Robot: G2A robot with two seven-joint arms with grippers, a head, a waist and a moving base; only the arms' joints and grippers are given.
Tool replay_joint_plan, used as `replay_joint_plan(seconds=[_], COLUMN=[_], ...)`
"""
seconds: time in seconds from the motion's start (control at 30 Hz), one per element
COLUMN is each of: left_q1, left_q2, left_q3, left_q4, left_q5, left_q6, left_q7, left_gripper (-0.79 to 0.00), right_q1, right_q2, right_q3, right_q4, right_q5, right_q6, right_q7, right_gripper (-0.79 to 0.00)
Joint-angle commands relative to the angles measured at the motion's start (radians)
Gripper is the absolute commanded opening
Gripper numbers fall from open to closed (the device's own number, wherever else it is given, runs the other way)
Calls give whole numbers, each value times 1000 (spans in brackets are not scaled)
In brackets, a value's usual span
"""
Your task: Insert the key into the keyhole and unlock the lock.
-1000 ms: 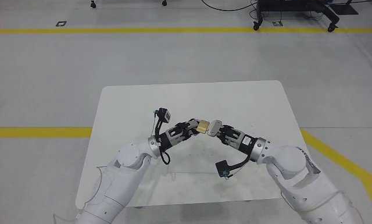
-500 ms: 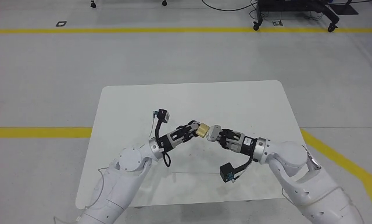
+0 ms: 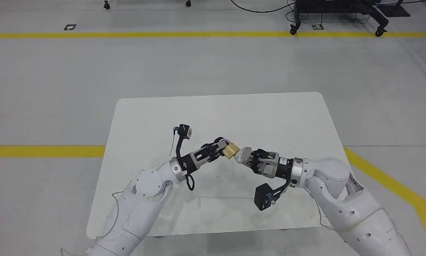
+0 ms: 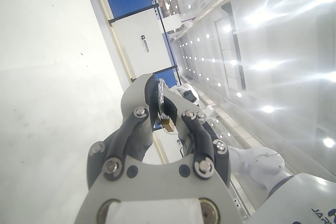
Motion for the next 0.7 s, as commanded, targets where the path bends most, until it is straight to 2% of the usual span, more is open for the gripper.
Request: replay_joint_plan(seconds=[0.0, 0.33, 0.67], left_q1=[-1, 3, 18], left_q2=[0, 0, 2], left_q3=[2, 8, 11], left_q4=[2, 5, -1], left_q5=[12, 60, 170], left_q6=[-14, -72, -206], left_q7=[6, 31, 103], left_gripper=[-785, -785, -785], right_q1=[14, 35, 45], right_q2=[-4, -14, -19], right_q3=[-4, -20, -13], right_q4=[20, 78, 150], right_q5=[45, 176, 335], right_q6=[-20, -101, -172], right_q7=[-5, -8, -97], right_gripper=[-785, -785, -785])
